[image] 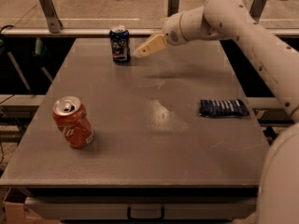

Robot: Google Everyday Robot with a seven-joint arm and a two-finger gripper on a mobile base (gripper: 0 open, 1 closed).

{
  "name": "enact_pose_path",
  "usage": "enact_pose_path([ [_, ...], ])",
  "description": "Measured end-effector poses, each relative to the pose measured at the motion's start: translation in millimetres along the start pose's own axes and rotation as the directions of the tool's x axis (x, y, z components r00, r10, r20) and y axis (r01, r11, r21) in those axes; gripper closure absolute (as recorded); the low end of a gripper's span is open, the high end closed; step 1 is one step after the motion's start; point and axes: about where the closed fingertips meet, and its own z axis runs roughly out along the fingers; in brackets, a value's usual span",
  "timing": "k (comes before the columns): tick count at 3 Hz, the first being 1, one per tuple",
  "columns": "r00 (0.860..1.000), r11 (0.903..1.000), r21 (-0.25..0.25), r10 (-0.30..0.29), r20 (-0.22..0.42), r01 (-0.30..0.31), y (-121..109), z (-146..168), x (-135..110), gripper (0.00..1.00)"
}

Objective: Move pepsi can near rxbar blueberry

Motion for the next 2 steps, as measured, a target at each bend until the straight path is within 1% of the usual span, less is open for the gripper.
enact_pose_path([
  [1,0.994,0.9970,-0.062,0.052,0.099,-0.046,12,38,-26,0.00],
  [2,0.983,0.9864,-0.150,0.092,0.157,-0.068,38,65,-55,0.00],
])
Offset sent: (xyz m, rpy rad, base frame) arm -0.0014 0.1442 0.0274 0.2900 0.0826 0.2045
